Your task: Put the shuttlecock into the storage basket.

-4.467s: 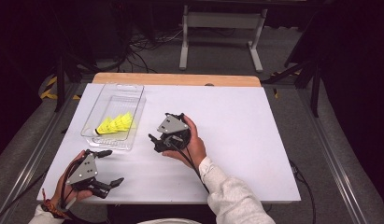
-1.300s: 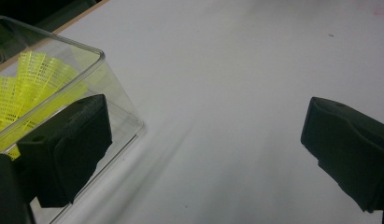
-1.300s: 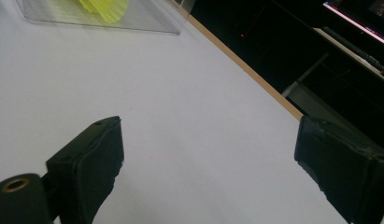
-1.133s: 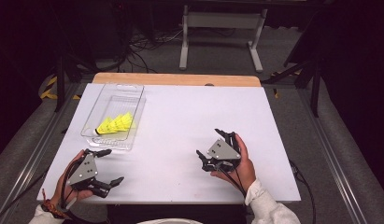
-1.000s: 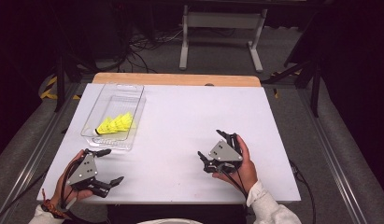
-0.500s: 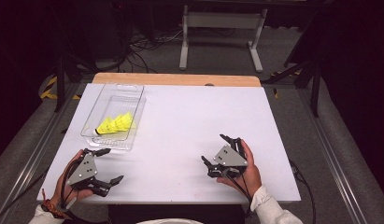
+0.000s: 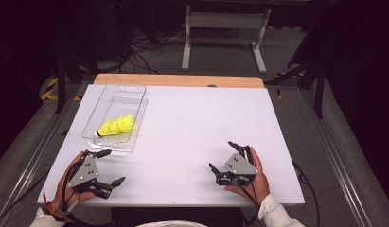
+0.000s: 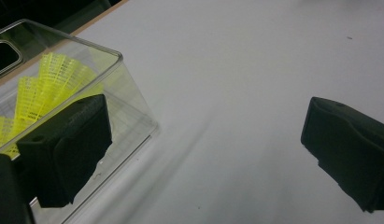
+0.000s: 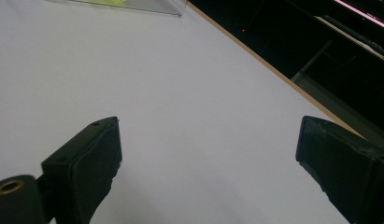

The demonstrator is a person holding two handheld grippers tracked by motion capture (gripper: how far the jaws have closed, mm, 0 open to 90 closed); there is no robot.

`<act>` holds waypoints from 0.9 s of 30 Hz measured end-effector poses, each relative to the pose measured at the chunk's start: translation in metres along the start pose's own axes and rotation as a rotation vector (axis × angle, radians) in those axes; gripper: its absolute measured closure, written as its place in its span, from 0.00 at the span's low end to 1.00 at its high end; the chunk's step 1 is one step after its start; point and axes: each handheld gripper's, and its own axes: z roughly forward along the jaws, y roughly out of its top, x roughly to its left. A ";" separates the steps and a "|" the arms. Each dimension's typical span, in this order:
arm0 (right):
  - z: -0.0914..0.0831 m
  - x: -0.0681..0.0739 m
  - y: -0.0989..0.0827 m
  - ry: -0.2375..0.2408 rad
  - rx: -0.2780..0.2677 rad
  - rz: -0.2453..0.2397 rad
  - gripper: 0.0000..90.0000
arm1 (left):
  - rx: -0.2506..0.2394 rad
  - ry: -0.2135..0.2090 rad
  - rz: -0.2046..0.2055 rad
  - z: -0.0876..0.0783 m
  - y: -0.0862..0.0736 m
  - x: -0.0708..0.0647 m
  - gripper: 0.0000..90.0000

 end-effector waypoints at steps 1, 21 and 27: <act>-0.001 0.000 -0.001 0.002 -0.003 0.009 0.08 | -0.004 0.003 -0.001 0.000 0.000 0.000 0.03; -0.018 -0.006 -0.022 0.016 -0.028 0.076 0.05 | -0.015 0.075 -0.030 -0.008 -0.003 -0.002 0.03; -0.016 -0.002 -0.021 0.014 -0.017 0.061 0.05 | -0.021 0.076 -0.024 -0.007 -0.002 0.000 0.03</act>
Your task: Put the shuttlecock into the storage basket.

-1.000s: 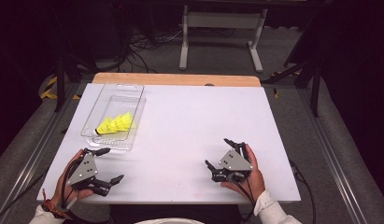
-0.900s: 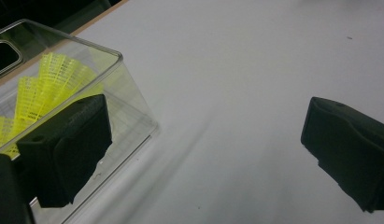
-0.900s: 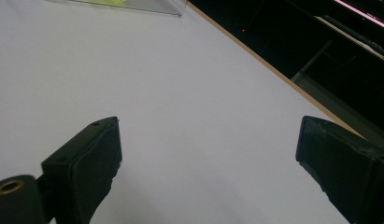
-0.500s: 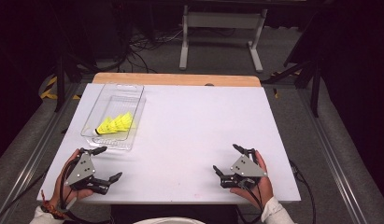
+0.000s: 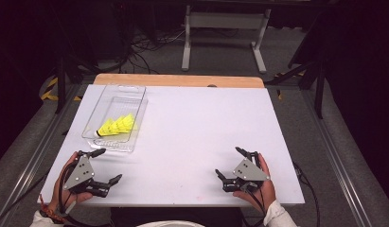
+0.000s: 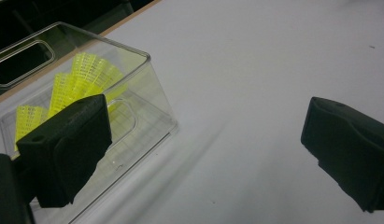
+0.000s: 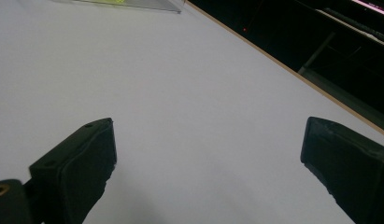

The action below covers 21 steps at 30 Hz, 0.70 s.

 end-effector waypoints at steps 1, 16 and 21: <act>0.000 0.001 0.000 -0.007 0.001 0.002 0.05 | -0.001 -0.001 0.001 0.000 0.000 0.000 0.03; -0.004 0.001 0.002 -0.038 -0.022 0.009 0.05 | 0.002 -0.007 0.015 0.001 0.000 -0.001 0.03; -0.004 0.000 0.001 -0.046 -0.024 0.020 0.05 | -0.003 -0.009 0.005 0.001 0.000 -0.001 0.03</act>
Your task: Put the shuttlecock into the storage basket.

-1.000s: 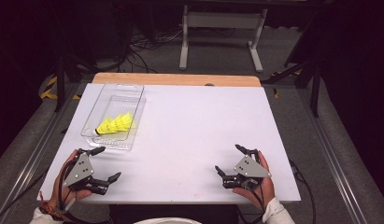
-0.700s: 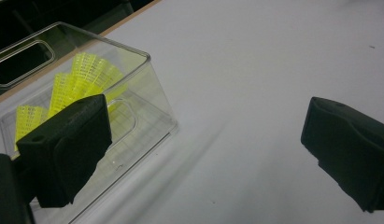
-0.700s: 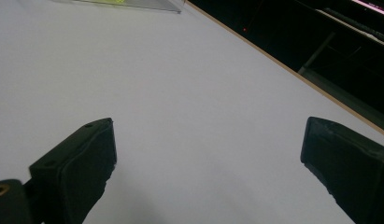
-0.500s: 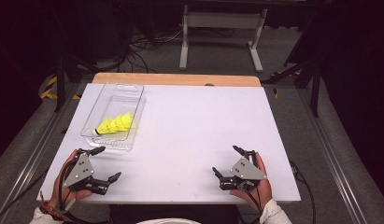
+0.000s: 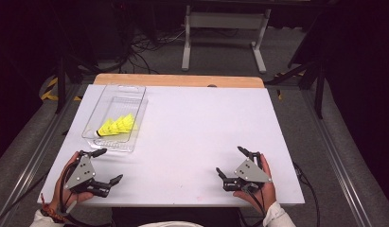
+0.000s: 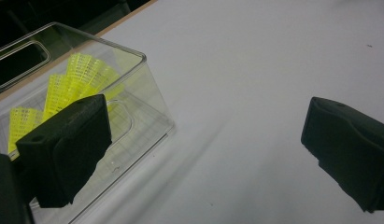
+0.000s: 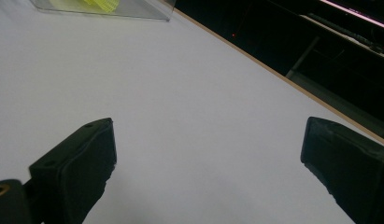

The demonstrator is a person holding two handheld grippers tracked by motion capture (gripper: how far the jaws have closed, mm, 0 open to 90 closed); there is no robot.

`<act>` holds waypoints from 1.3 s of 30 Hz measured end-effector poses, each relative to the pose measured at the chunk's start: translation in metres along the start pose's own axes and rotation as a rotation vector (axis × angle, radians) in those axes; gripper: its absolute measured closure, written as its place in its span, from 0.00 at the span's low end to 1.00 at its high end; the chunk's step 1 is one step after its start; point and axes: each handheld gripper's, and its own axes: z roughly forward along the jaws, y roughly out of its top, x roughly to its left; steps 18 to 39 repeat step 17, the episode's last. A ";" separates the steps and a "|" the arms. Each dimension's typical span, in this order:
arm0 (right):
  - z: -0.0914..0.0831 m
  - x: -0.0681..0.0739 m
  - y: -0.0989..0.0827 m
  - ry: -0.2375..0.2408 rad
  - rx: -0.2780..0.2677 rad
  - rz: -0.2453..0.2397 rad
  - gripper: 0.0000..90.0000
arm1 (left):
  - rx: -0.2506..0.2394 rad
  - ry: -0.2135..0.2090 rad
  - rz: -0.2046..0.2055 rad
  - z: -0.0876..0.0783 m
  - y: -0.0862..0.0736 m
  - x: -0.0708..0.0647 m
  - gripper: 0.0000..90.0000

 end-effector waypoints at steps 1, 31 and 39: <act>0.000 0.000 0.000 -0.001 0.001 -0.001 0.05 | 0.002 -0.001 0.000 0.000 0.000 0.000 0.03; 0.001 -0.001 -0.001 0.008 -0.001 0.001 0.05 | 0.010 0.010 -0.001 0.001 0.000 0.001 0.03; 0.001 -0.001 -0.001 0.008 -0.001 0.001 0.05 | 0.010 0.010 -0.001 0.001 0.000 0.001 0.03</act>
